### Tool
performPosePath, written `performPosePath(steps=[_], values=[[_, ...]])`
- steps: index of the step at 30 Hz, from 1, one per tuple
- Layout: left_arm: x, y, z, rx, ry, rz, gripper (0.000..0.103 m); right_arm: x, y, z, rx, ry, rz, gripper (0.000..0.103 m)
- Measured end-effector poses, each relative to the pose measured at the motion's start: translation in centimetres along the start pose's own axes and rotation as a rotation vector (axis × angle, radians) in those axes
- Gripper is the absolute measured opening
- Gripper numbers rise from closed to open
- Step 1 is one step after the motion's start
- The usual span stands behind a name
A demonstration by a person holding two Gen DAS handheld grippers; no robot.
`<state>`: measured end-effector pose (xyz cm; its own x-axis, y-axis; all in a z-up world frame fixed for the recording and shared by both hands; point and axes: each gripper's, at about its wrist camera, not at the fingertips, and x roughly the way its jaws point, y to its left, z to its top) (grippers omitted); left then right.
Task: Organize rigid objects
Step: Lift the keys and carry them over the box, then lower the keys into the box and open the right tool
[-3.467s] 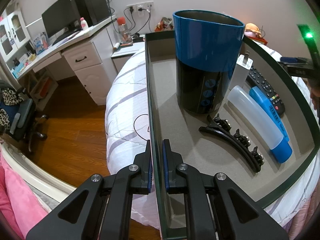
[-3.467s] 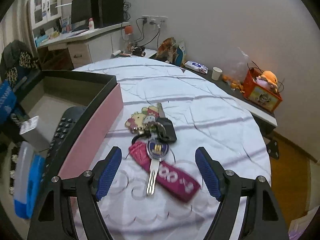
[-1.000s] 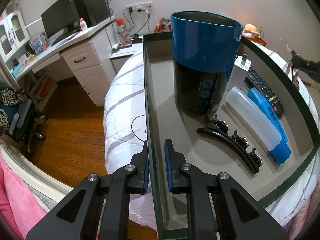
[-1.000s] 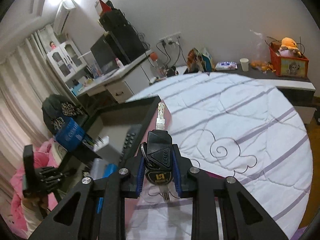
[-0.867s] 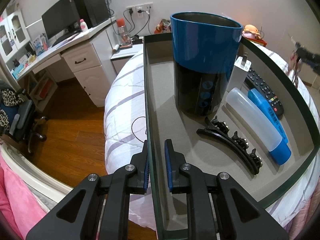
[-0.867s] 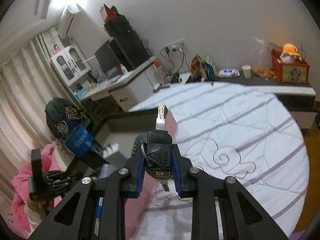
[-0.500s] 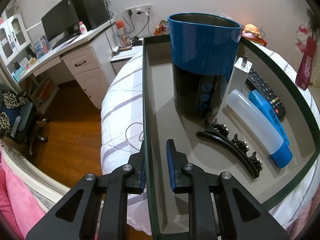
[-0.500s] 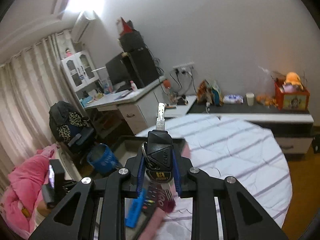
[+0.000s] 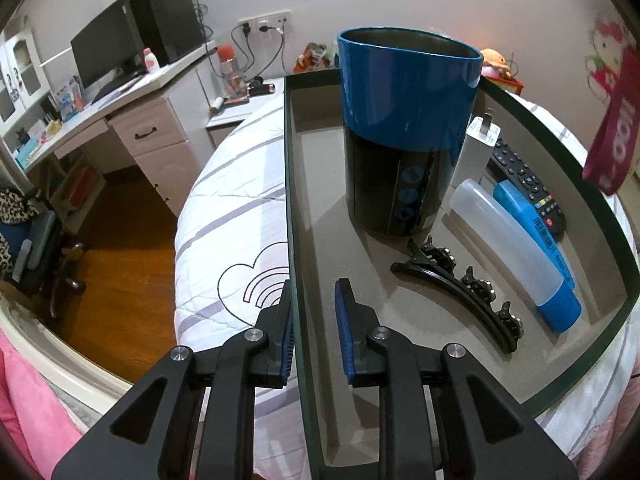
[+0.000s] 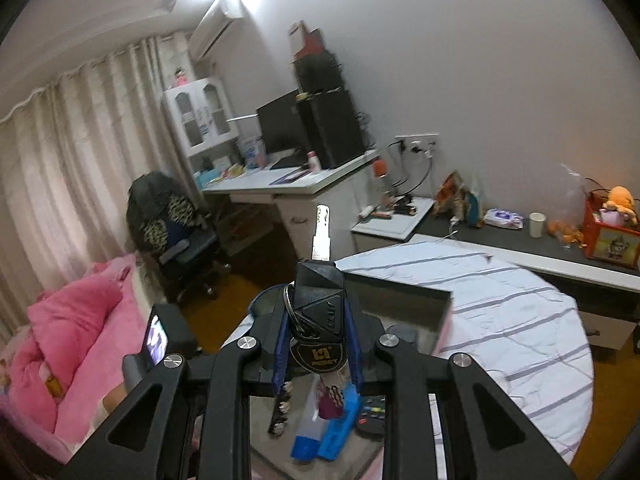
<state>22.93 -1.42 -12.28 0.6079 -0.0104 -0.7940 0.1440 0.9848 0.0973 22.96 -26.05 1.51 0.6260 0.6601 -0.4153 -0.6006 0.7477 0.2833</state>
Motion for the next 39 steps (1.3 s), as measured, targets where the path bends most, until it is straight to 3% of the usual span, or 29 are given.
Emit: performPosePath(steps=[10, 15, 25, 30, 37, 39], values=[[-0.5, 0.7, -0.3, -0.002, -0.007, -0.003, 0.018, 3.7, 3.9, -1.4, -0.066, 0.103, 0.143, 0.024], [-0.5, 0.8, -0.3, -0.010, -0.005, -0.002, 0.019, 4.9, 4.4, -1.5, -0.063, 0.106, 0.155, 0.024], [-0.5, 0.3, -0.3, 0.007, -0.011, -0.017, 0.017, 4.0, 1.6, 2.6, -0.066, 0.079, 0.041, 0.024], [-0.1, -0.1, -0.2, 0.021, -0.006, -0.011, 0.018, 8.0, -0.4, 4.2, -0.076, 0.156, -0.024, 0.024], [0.3, -0.2, -0.1, 0.032, 0.001, 0.000, 0.018, 13.6, -1.6, 5.2, -0.072, 0.225, 0.003, 0.024], [0.4, -0.3, 0.0, 0.033, 0.003, 0.001, 0.018, 15.3, -1.9, 4.9, -0.077, 0.284, 0.005, 0.024]])
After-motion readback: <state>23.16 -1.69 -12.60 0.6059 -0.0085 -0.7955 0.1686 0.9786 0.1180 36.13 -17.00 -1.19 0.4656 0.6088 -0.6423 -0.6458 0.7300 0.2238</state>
